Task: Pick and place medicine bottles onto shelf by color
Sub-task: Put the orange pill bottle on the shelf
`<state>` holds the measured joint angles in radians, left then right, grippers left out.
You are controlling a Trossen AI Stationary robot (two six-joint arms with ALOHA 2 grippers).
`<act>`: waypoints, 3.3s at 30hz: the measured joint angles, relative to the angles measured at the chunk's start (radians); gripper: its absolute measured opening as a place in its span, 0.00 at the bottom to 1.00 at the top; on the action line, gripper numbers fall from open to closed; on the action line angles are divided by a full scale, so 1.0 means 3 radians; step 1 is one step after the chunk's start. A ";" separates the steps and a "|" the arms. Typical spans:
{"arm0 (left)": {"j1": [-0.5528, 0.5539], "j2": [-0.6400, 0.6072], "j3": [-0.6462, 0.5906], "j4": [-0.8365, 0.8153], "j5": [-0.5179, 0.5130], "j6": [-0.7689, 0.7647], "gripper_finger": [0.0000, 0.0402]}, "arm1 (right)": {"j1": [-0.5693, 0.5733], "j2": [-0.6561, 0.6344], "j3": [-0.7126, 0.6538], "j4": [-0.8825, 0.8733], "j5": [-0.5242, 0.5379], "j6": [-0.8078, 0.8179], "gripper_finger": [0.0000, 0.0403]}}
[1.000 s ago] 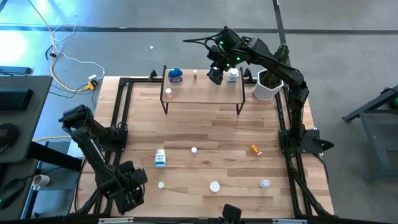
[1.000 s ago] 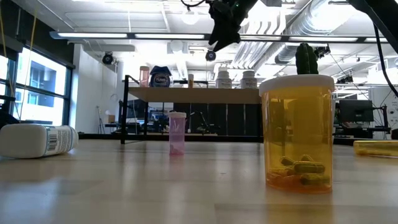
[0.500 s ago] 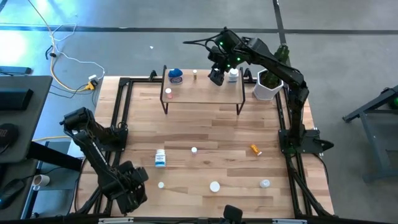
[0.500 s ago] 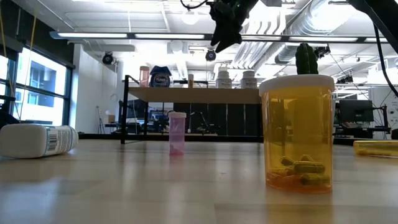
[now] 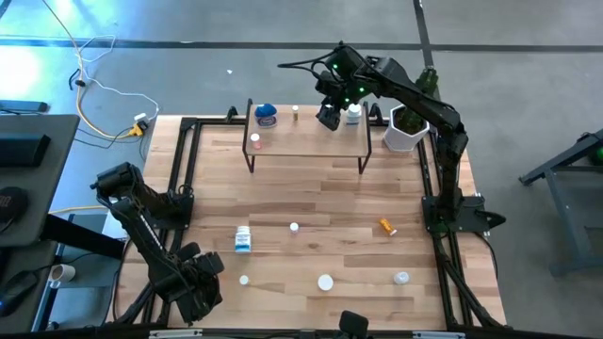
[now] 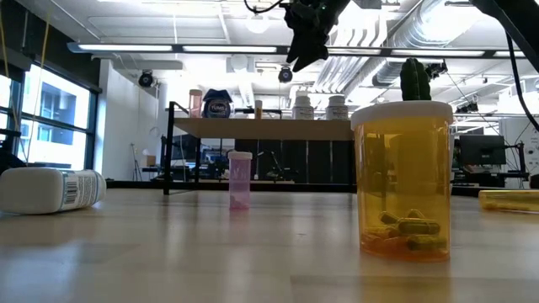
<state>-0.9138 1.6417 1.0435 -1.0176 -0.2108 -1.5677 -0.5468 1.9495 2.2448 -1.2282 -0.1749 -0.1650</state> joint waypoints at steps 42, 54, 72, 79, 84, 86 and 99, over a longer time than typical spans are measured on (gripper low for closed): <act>0.0496 -0.1184 -0.0001 0.0006 -0.0050 0.0164 0.28 | 0.0000 0.0000 0.0000 -0.0011 0.0001 -0.0052 0.58; 0.1498 -0.1755 -0.0001 0.0006 -0.0208 0.1496 0.28 | 0.0000 0.0000 0.0000 -0.0011 0.0001 -0.0020 0.58; 0.3356 -0.2046 0.0028 0.0017 0.0294 0.3767 0.28 | 0.0186 -0.0219 0.0000 -0.0033 -0.0004 0.0276 0.58; 0.4100 -0.1924 0.0348 0.0053 0.0477 0.4372 0.28 | 0.0285 -0.0319 0.0000 -0.0036 0.0023 0.0358 0.58; 0.4531 -0.1766 0.0685 0.0040 0.0603 0.4728 0.28 | 0.0275 -0.0329 0.0000 -0.0046 0.0028 0.0474 0.58; 0.4674 -0.1674 0.0831 0.0042 0.0604 0.4855 0.28 | 0.0273 -0.0329 0.0000 -0.0061 0.0031 0.0474 0.58; 0.5107 -0.0787 0.1892 -0.0360 0.0604 0.5540 0.28 | 0.0275 -0.0328 0.0000 -0.0061 0.0056 0.0554 0.58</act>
<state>0.6181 1.4057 1.6111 -1.1256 -0.0295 0.0944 -0.4644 1.8511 2.2448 -1.2465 -0.1581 0.0013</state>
